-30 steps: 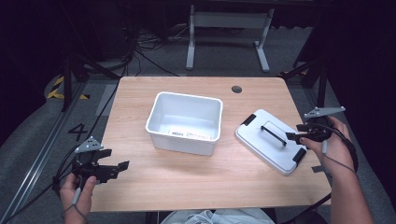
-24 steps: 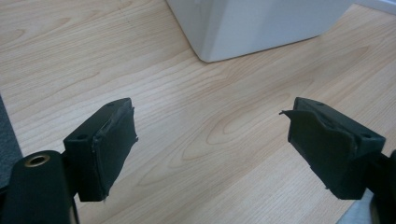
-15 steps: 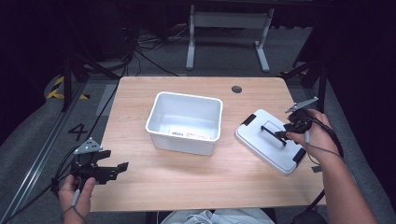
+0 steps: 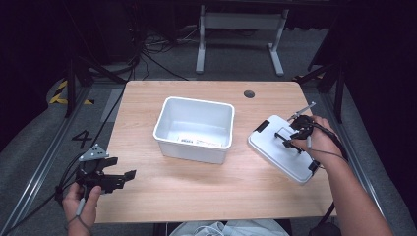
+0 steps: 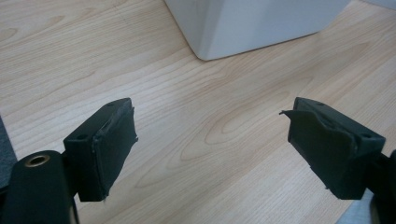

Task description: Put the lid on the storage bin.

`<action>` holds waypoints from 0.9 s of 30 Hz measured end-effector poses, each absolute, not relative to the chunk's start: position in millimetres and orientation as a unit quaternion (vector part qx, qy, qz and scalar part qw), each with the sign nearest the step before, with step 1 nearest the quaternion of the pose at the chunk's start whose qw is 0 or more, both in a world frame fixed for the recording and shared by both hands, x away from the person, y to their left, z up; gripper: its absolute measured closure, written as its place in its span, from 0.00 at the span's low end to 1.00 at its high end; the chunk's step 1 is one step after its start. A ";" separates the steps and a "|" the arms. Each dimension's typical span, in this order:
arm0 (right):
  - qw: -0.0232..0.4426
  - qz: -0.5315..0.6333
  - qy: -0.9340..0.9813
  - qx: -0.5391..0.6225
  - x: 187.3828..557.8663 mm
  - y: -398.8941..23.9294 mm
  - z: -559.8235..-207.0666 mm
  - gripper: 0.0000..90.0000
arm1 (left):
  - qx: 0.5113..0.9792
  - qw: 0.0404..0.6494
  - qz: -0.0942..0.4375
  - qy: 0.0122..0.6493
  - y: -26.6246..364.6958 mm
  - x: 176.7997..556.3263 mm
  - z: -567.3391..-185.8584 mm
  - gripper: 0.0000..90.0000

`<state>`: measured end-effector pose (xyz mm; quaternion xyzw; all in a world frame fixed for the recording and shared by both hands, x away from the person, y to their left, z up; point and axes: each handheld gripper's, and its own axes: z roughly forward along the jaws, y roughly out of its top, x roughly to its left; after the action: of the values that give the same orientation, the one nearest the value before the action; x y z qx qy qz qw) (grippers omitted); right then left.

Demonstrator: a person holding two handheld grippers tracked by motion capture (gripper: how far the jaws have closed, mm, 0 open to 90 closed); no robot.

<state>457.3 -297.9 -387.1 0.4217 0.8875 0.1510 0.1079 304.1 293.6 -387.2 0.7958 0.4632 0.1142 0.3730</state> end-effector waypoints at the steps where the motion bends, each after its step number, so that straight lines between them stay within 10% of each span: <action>1: 0.107 0.149 0.888 0.422 457.8 -297.2 -387.9 0.63 | 0.797 0.372 0.112 0.463 293.2 304.7 -387.0 0.17; 27: 0.111 0.086 0.908 0.394 477.6 -295.0 -390.4 0.95 | 0.799 0.371 0.106 0.461 292.4 307.8 -388.1 0.17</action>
<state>477.6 -295.0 -390.4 0.3943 0.9082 0.0856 0.1112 307.8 292.4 -388.1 0.7992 0.4608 0.1062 0.3711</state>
